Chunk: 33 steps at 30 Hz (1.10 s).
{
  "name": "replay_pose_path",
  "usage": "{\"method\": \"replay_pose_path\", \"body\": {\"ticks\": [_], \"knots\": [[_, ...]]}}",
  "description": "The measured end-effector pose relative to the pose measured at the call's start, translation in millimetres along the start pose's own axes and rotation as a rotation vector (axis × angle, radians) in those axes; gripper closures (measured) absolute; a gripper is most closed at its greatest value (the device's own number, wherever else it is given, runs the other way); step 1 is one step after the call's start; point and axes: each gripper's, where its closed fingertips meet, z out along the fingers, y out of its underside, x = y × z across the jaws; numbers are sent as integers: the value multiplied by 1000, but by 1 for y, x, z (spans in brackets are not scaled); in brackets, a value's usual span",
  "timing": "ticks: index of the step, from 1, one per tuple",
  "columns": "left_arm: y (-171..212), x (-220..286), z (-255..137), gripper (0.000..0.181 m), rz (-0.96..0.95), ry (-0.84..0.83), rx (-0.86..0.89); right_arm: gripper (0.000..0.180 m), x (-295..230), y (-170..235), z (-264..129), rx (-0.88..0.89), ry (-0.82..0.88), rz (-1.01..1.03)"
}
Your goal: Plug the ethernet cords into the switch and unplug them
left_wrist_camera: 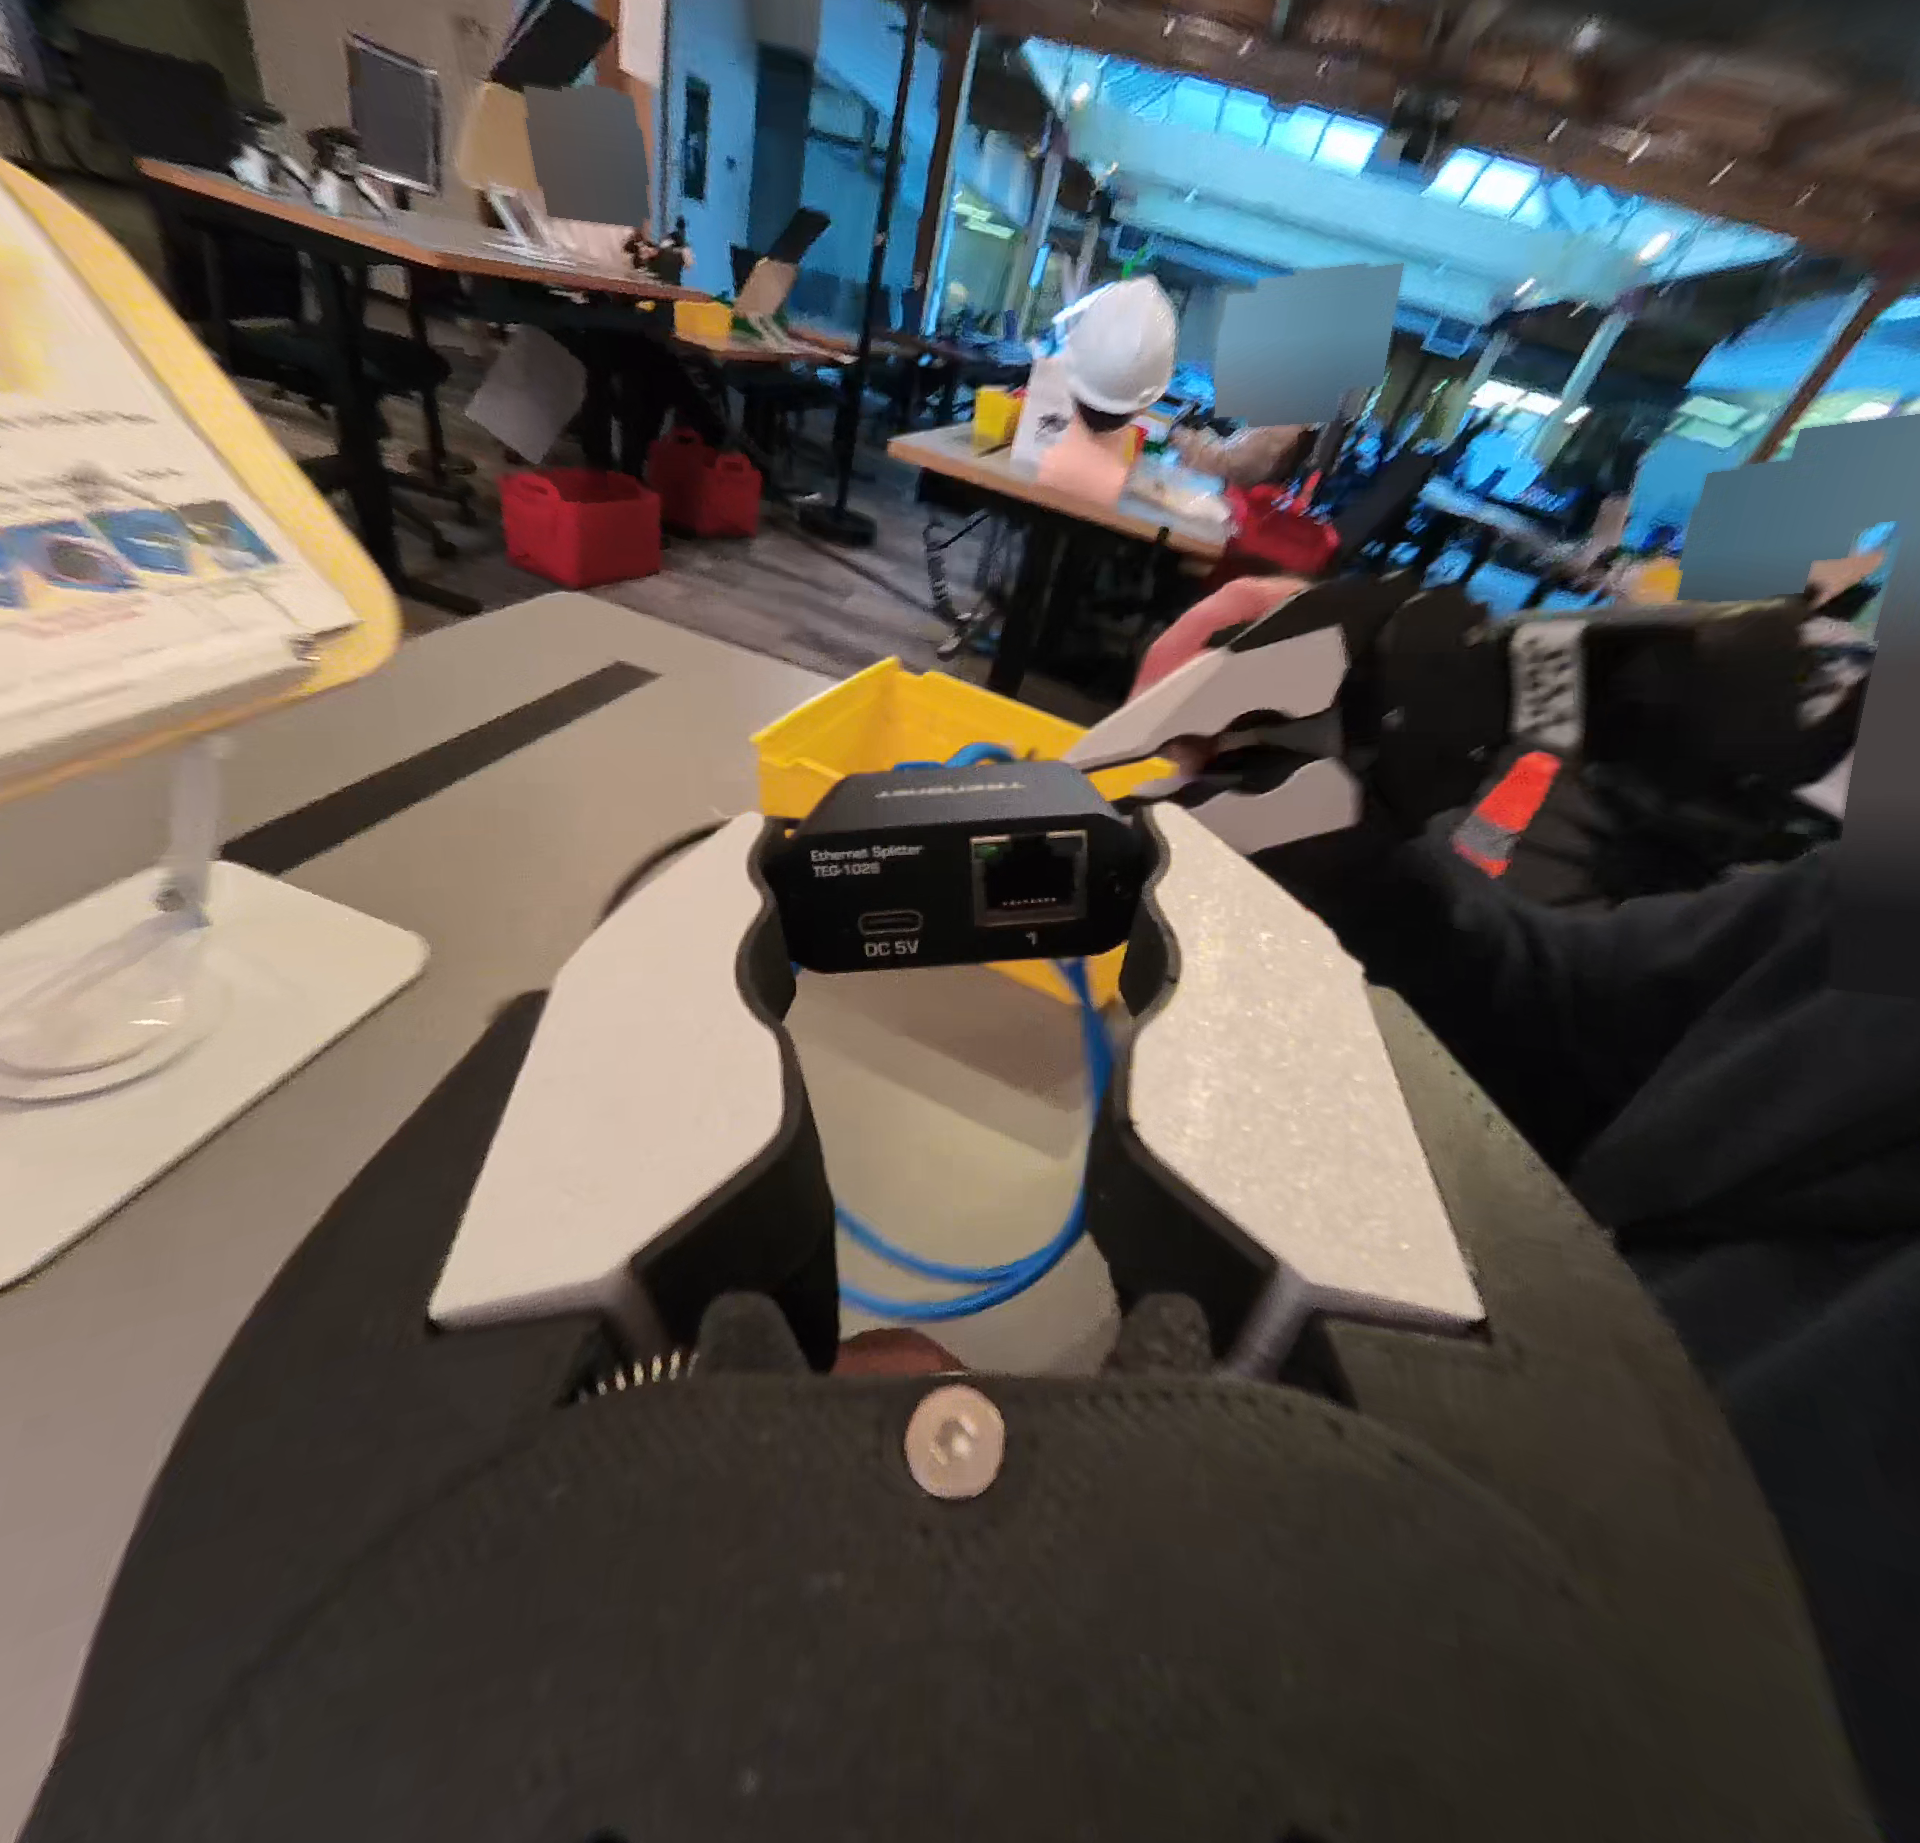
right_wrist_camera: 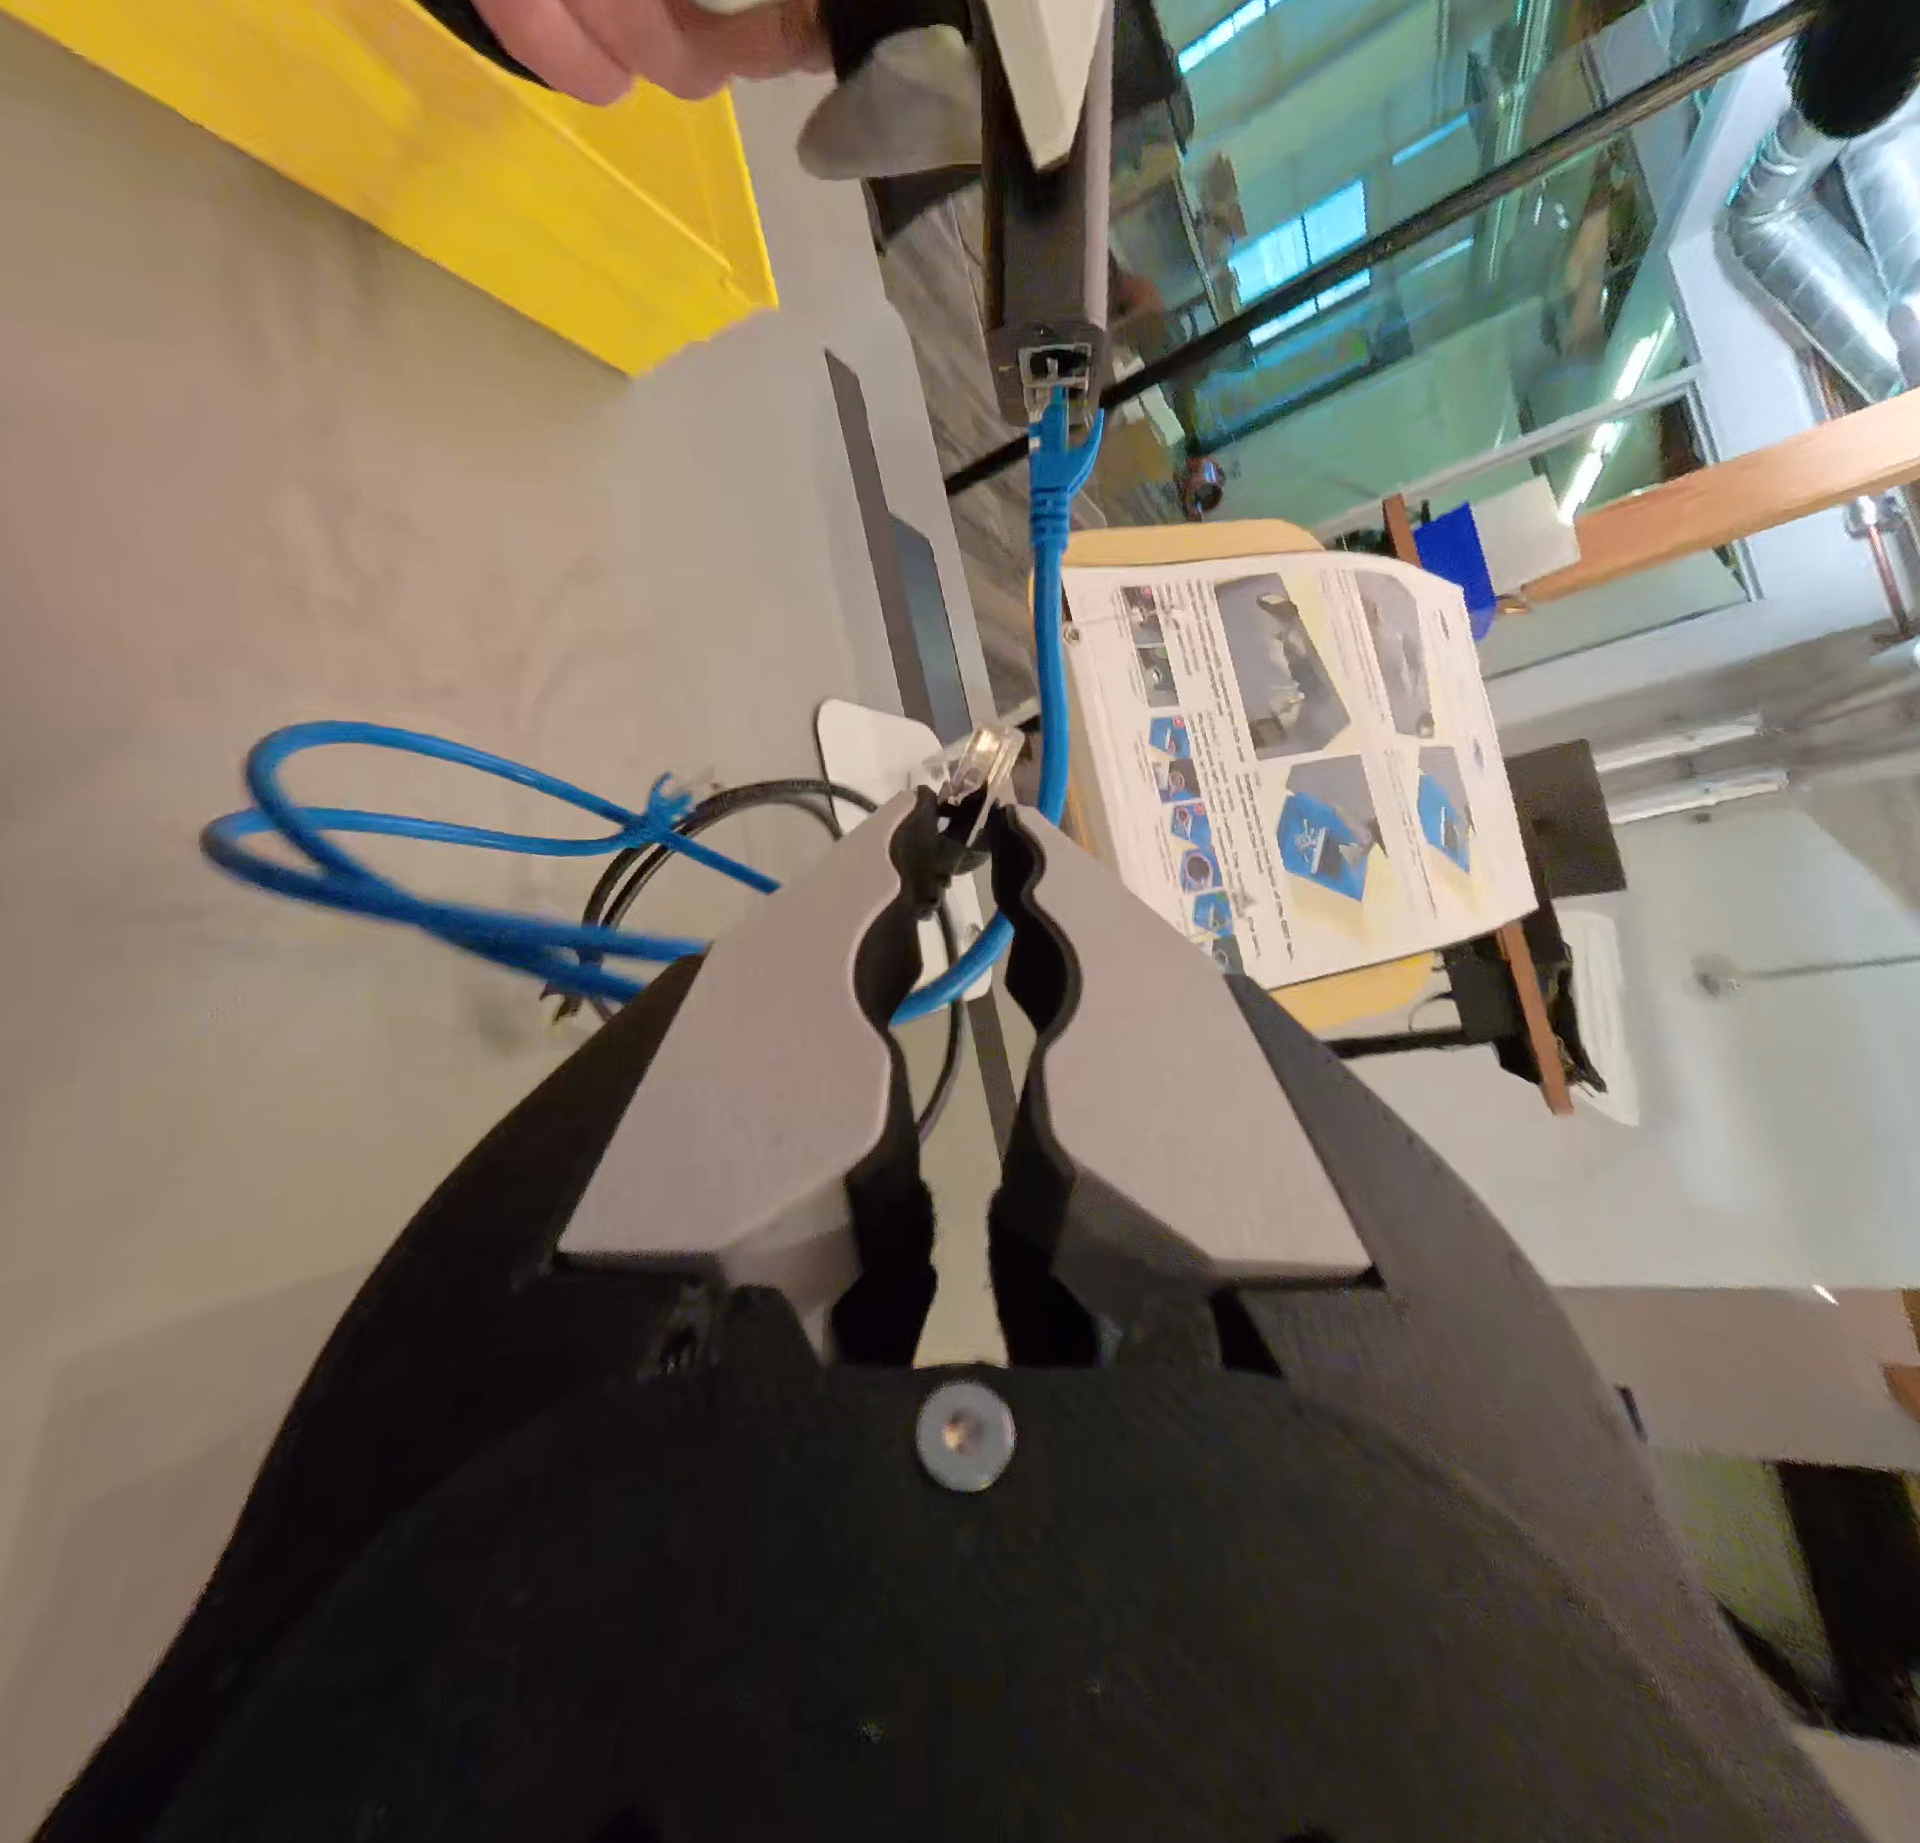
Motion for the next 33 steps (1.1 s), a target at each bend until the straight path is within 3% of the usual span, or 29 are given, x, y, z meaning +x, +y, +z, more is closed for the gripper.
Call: {"method": "replay_pose_path", "body": {"ticks": [3, 6, 13, 23, 33], "knots": [[-1, 2, 4, 119, 36, -6, -21, 172, 4, -18, -3, 42, -28, 16], [3, 2, 5, 119, 65, -15, -48, 172, 17, -1, 0, 15, -12, 68], [-11, -20, -13, 119, 60, -86, 0, 171, 57, 10, -35, 49, 41, 200], [-51, -54, -64, 119, 84, -247, 125, 171, 80, 56, -69, -40, 100, 250], [-49, -85, -86, 119, 71, -373, 118, 173, 98, 78, -89, -83, 175, 274]]}}
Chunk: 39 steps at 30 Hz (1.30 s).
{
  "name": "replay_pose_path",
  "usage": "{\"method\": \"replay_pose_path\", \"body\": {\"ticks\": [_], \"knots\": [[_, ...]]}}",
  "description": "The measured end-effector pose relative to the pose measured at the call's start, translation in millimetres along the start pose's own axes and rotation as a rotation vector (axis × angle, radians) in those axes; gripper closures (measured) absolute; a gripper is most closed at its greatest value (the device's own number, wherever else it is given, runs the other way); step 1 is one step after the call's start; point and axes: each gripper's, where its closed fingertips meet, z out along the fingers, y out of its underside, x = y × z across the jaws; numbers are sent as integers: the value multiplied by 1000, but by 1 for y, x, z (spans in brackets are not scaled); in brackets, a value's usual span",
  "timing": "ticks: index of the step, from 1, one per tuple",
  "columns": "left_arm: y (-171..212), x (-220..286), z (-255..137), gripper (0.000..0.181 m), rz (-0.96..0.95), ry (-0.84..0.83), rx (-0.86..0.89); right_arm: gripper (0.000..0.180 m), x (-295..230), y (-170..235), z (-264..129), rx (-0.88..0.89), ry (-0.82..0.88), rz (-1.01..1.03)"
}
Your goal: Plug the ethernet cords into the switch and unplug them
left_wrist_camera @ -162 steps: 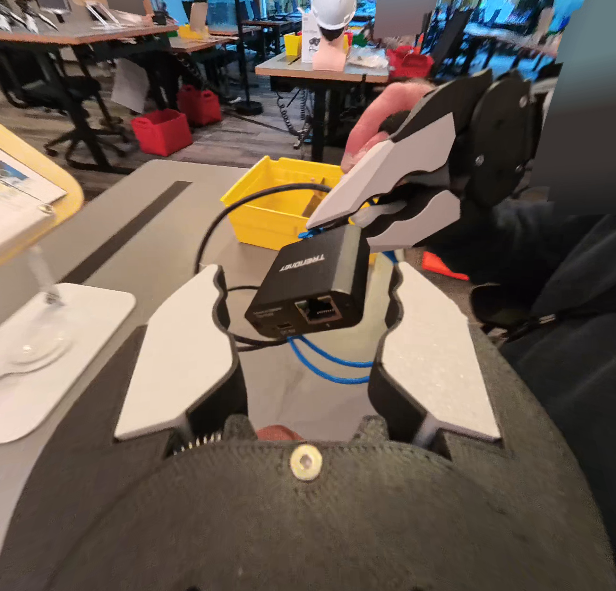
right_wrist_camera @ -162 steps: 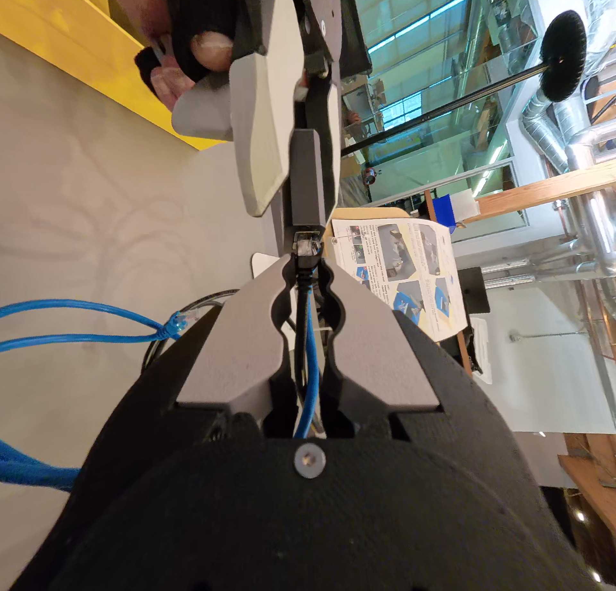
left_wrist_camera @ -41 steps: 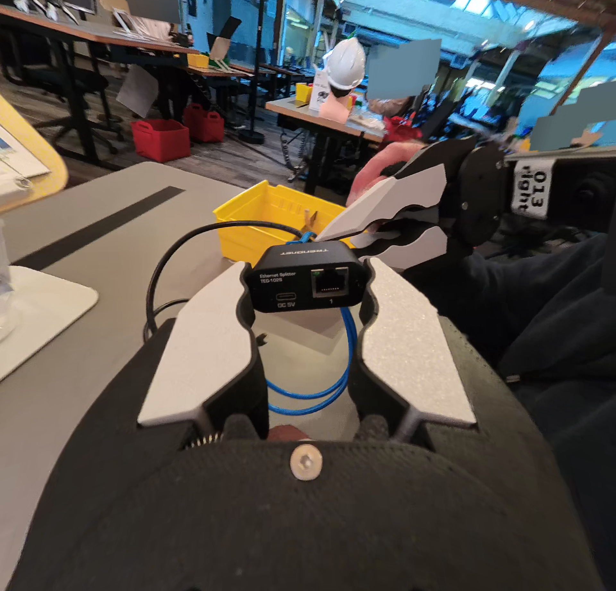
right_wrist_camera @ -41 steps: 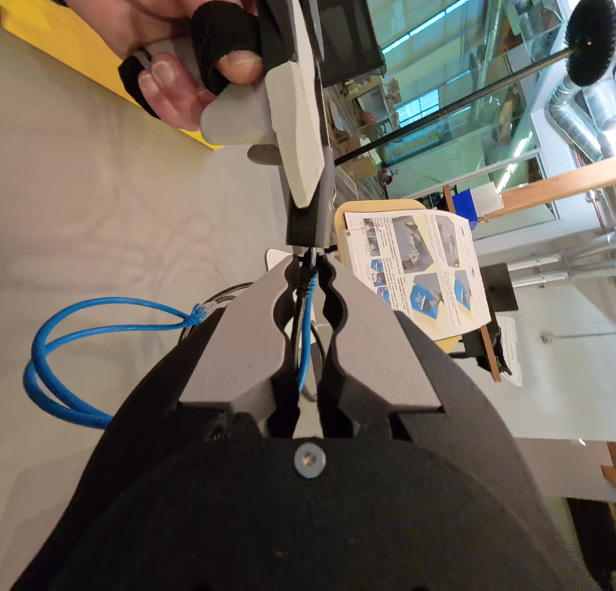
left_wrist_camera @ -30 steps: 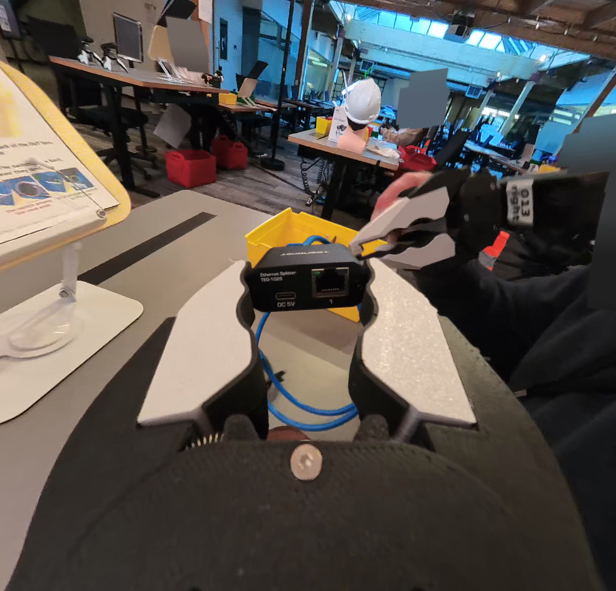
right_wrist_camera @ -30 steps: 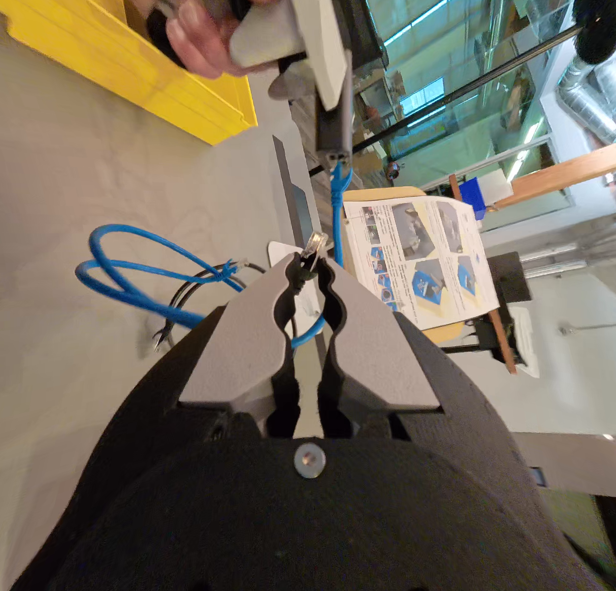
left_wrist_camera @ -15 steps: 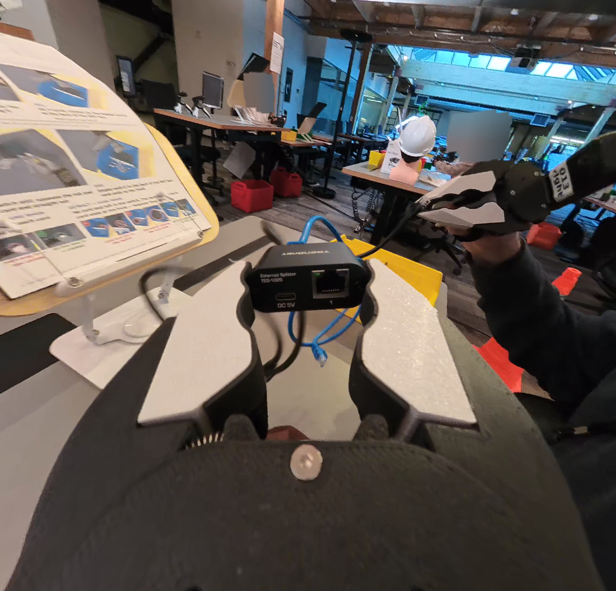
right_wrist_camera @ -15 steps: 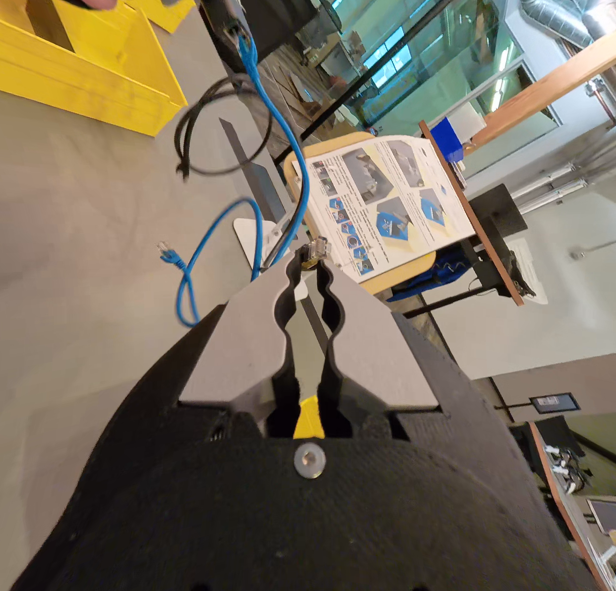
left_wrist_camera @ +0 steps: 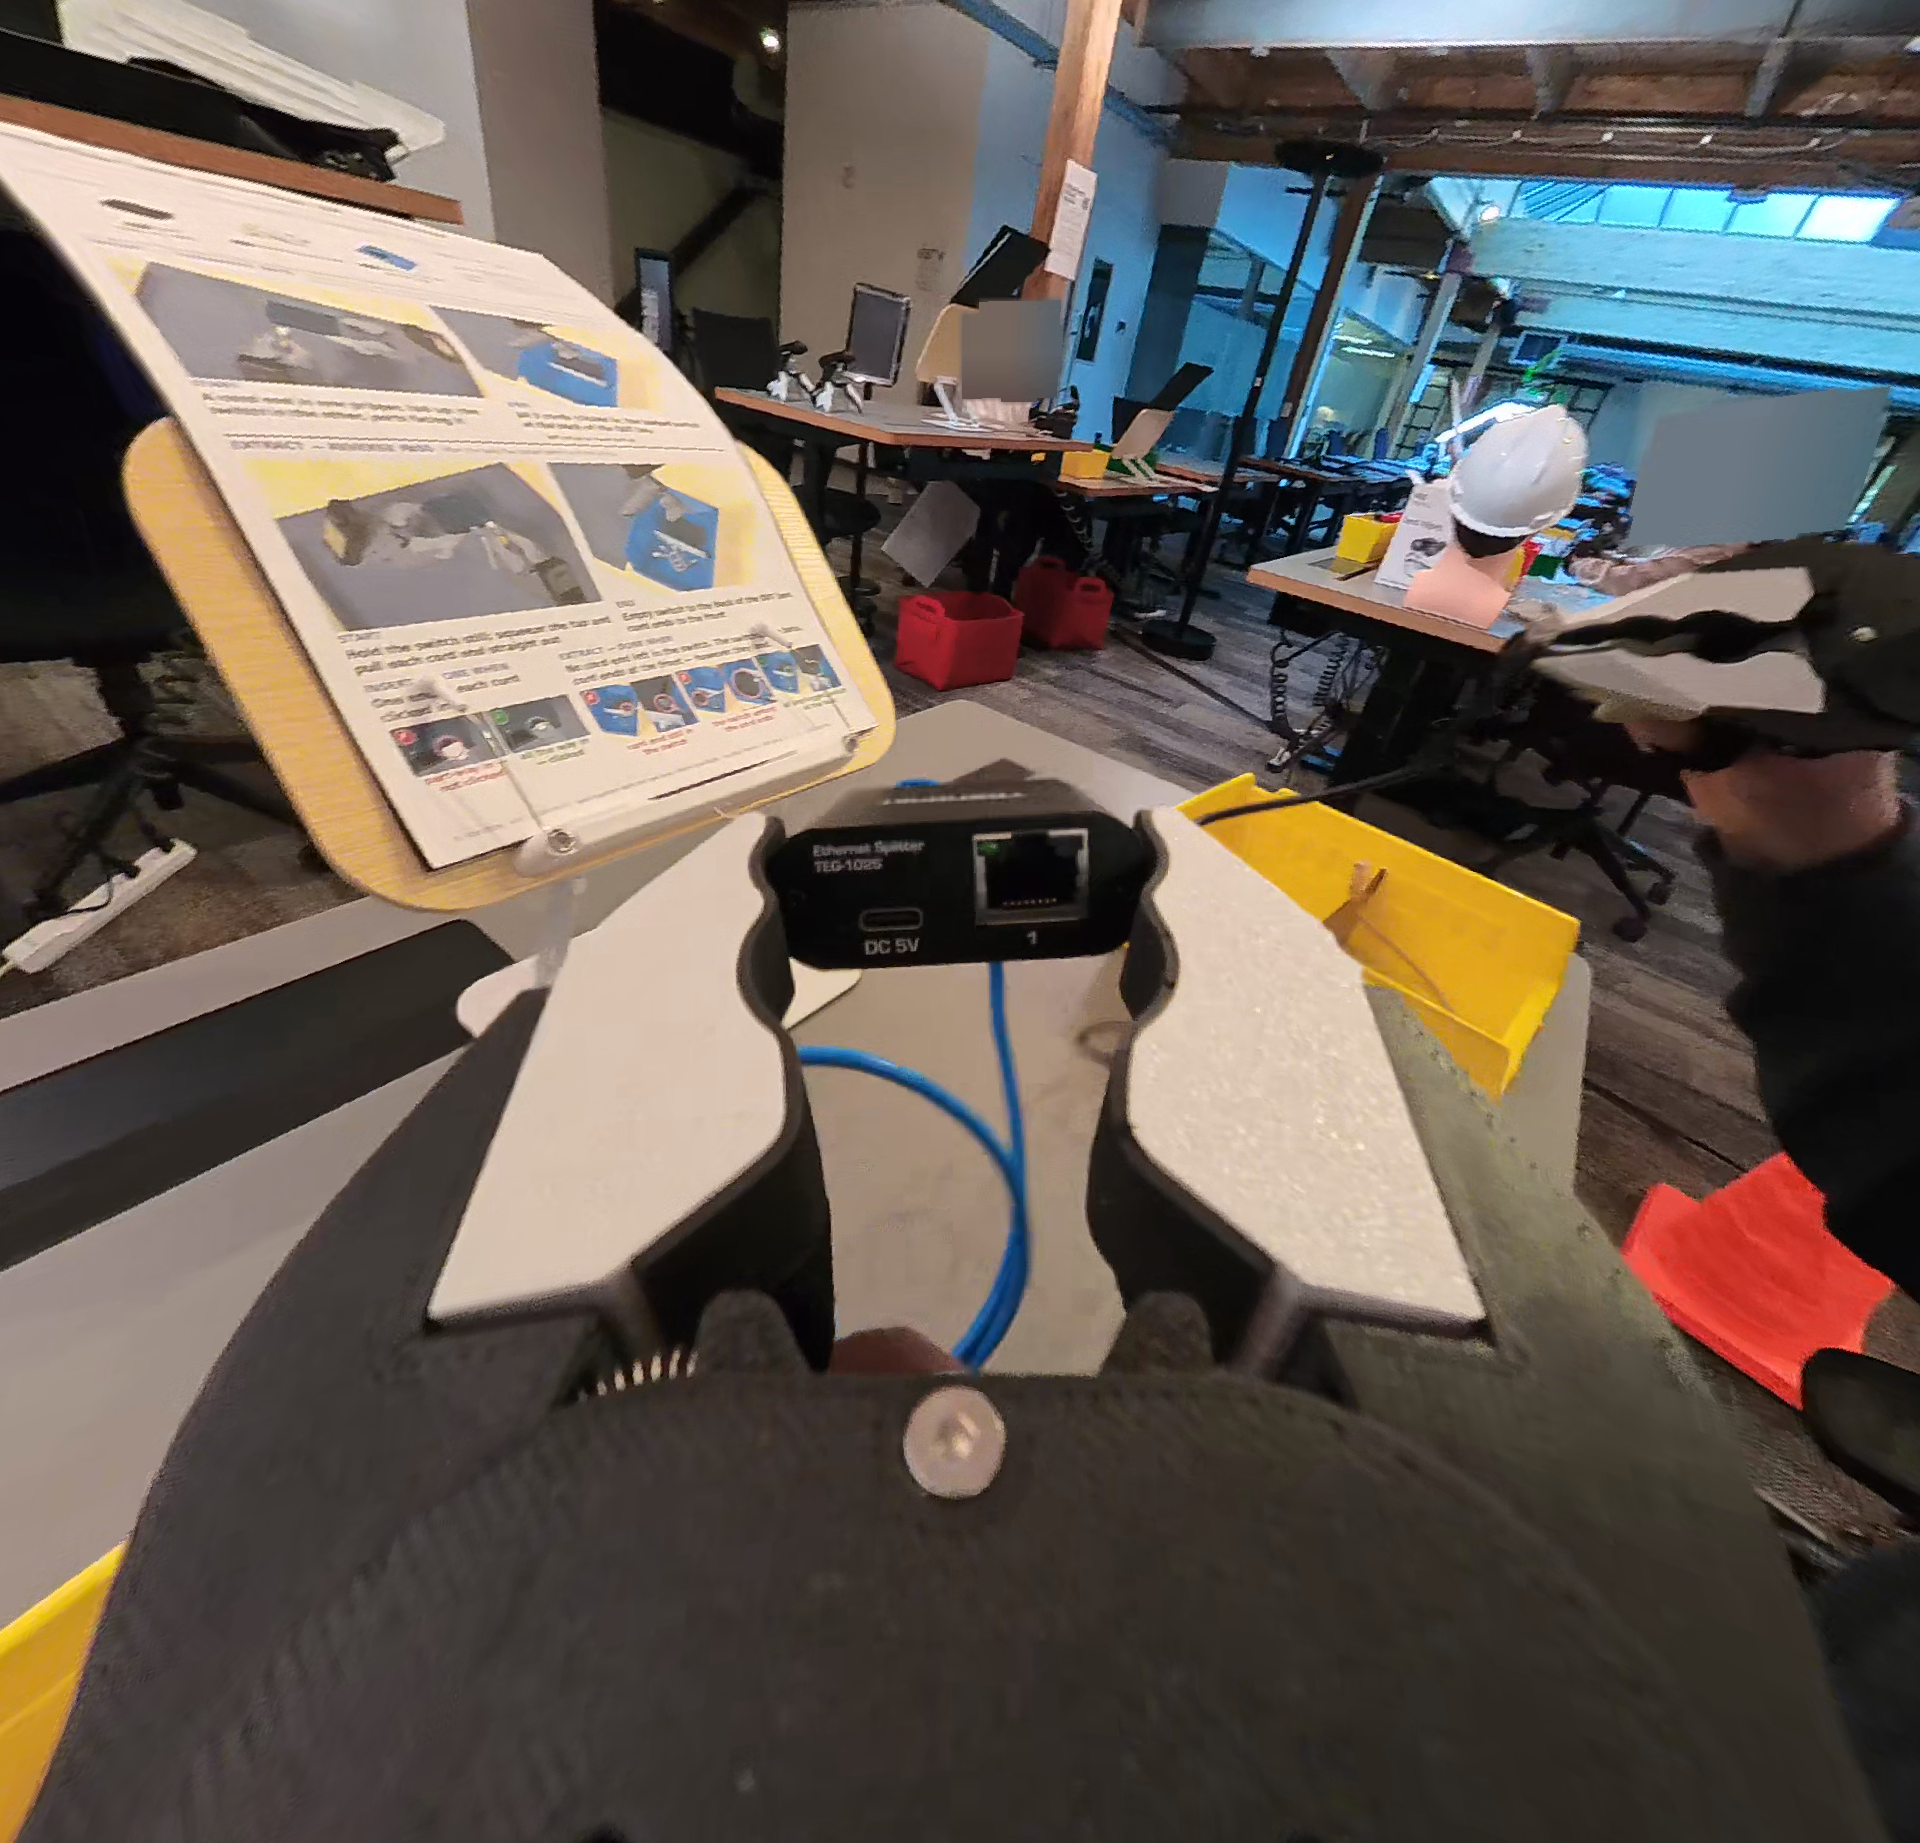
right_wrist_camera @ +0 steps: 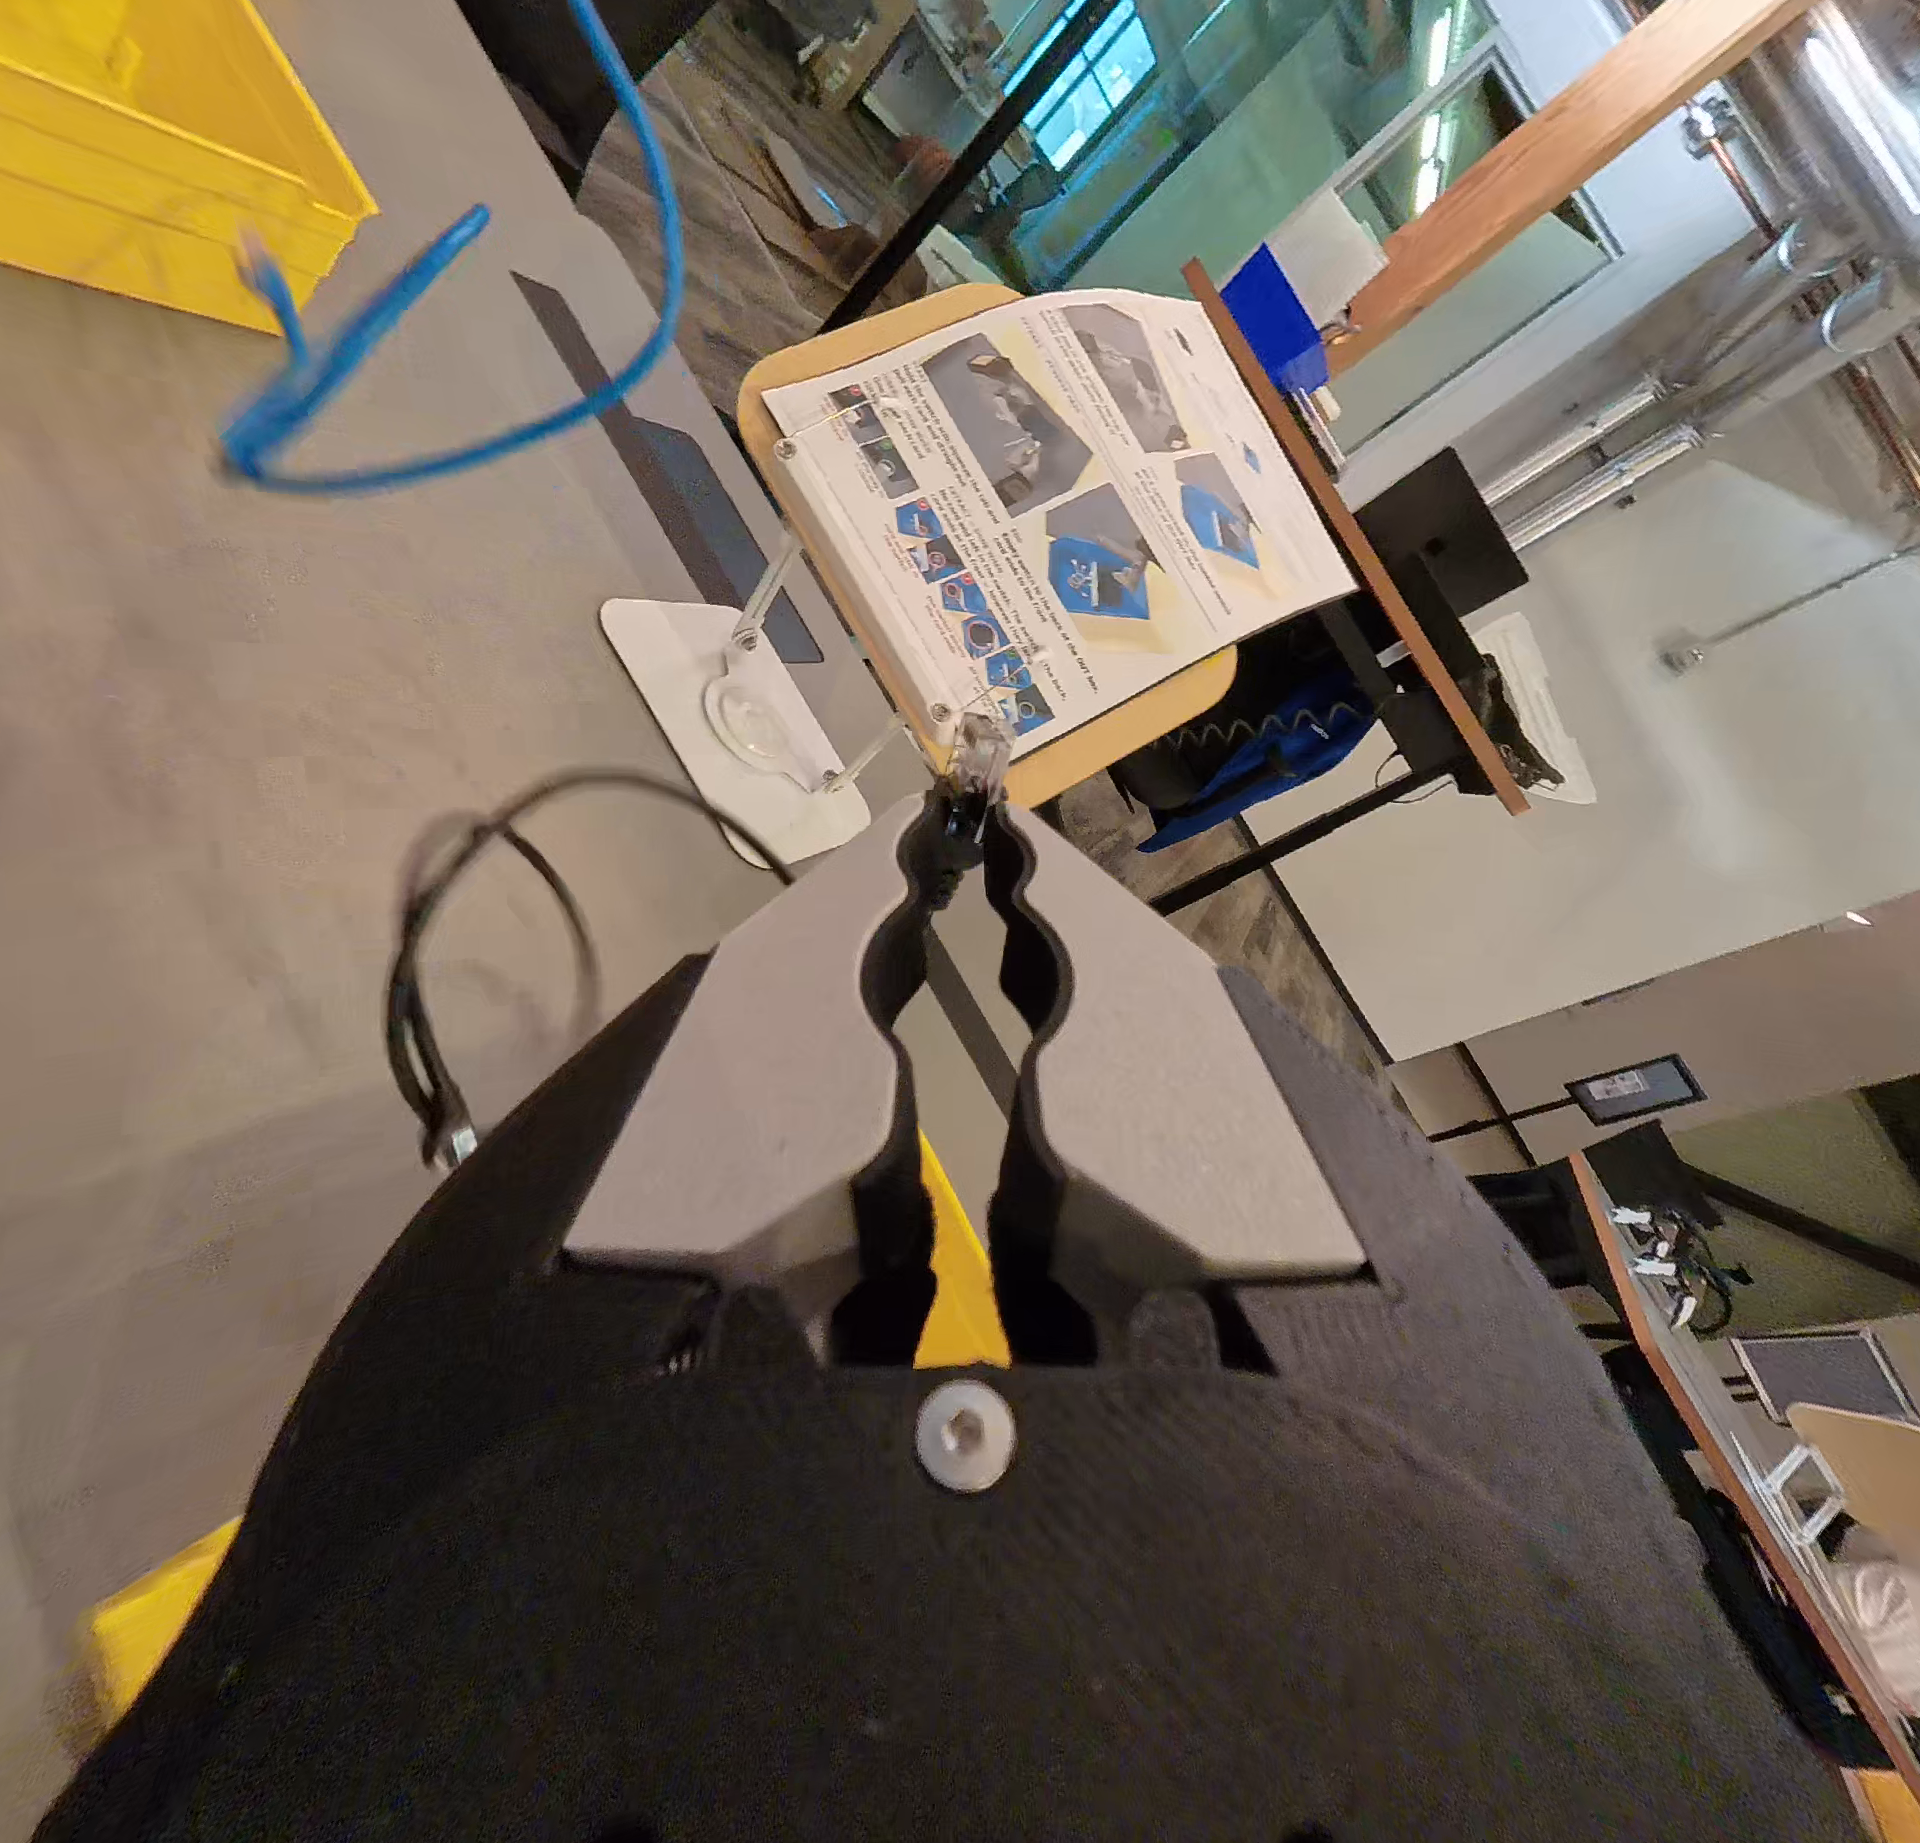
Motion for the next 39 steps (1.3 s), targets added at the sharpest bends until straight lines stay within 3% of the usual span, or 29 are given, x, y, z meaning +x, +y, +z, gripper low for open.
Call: {"method": "replay_pose_path", "body": {"ticks": [15, 29, 39], "knots": [[5, -2, 2, 119, 27, -7, -33, 173, 46, 4, -27, -16, 120, 2], [6, 8, 6, 118, 32, 20, -40, 174, 94, 0, -113, -145, 311, -38], [10, 16, 10, 118, 34, 45, -55, 174, 28, 91, -88, -347, 141, 53]]}}
